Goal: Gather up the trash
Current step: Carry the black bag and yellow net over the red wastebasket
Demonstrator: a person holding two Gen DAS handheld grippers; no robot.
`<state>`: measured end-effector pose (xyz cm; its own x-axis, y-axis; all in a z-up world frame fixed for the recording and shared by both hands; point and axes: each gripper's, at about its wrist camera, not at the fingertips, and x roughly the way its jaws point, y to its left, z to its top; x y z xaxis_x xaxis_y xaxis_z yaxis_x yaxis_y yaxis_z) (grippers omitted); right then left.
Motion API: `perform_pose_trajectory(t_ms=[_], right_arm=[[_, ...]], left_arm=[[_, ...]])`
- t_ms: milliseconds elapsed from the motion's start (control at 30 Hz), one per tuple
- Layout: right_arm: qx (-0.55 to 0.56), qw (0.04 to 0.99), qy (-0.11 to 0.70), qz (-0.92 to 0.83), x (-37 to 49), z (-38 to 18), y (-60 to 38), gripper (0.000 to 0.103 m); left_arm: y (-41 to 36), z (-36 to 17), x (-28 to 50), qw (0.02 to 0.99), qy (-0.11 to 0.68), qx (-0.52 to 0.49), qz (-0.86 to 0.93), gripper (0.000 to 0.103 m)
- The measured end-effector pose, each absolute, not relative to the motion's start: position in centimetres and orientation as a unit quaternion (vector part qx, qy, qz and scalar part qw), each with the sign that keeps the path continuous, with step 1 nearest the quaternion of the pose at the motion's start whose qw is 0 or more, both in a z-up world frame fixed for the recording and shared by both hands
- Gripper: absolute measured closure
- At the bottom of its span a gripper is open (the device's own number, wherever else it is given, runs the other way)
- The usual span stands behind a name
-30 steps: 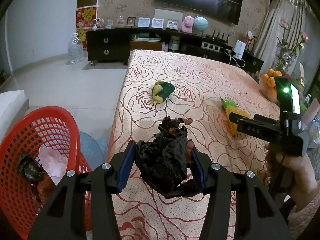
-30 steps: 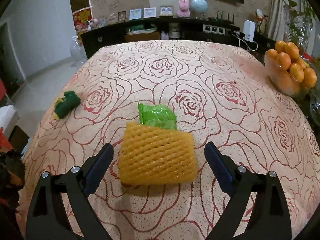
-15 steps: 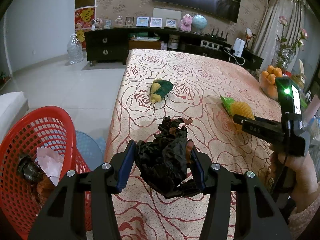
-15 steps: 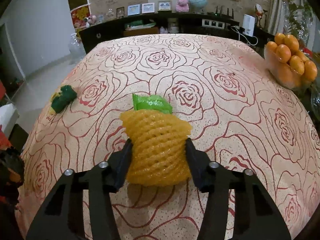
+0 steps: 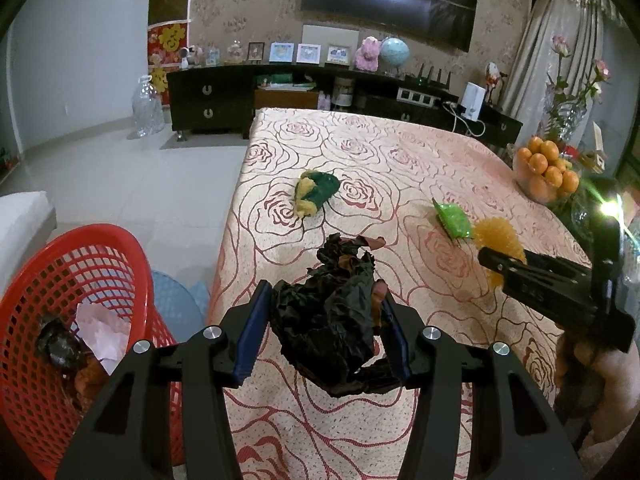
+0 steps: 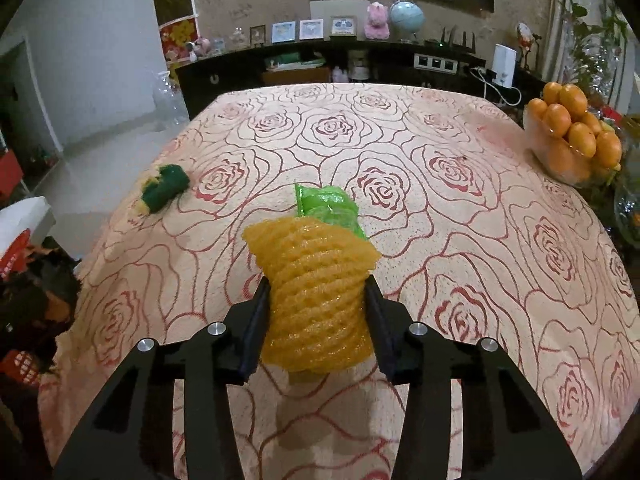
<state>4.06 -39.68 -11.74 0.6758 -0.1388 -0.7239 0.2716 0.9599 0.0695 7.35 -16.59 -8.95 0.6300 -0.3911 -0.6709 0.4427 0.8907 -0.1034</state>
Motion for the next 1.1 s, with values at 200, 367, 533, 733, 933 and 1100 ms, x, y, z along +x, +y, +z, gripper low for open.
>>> perform_pose_trajectory(t_ms=[200,367,533,733,933,1100], right_arm=[[0.091,0.916,0.376,-0.109,1.4,-11.2,-38.4,0.059],[0.088,0.917,0.374,-0.108,-0.5,-11.1,-37.3,0.059],[0.085,0.92,0.367,-0.107,-1.5,-10.8,-36.4,0.059],[0.081,0.923,0.36,-0.106,-2.5,-10.0,-35.7,0.059],[0.072,0.931,0.344,-0.097,-3.3,-8.4,-34.3,0.059],[0.069,0.937,0.333,-0.082,-3.7,-7.0,-32.9,0.059]], left_arm=[[-16.4,-8.6,7.0,0.907,0.353,0.038,-0.227,0.054],[-15.9,-8.4,6.5,0.91,0.346,0.043,-0.223,0.054],[-15.1,-7.9,5.8,0.916,0.335,0.045,-0.218,0.054],[-14.1,-7.6,4.9,0.916,0.337,0.035,-0.215,0.054],[-12.8,-6.2,3.5,0.921,0.324,0.027,-0.212,0.054],[-10.9,-4.8,2.9,0.928,0.313,0.012,-0.201,0.054]])
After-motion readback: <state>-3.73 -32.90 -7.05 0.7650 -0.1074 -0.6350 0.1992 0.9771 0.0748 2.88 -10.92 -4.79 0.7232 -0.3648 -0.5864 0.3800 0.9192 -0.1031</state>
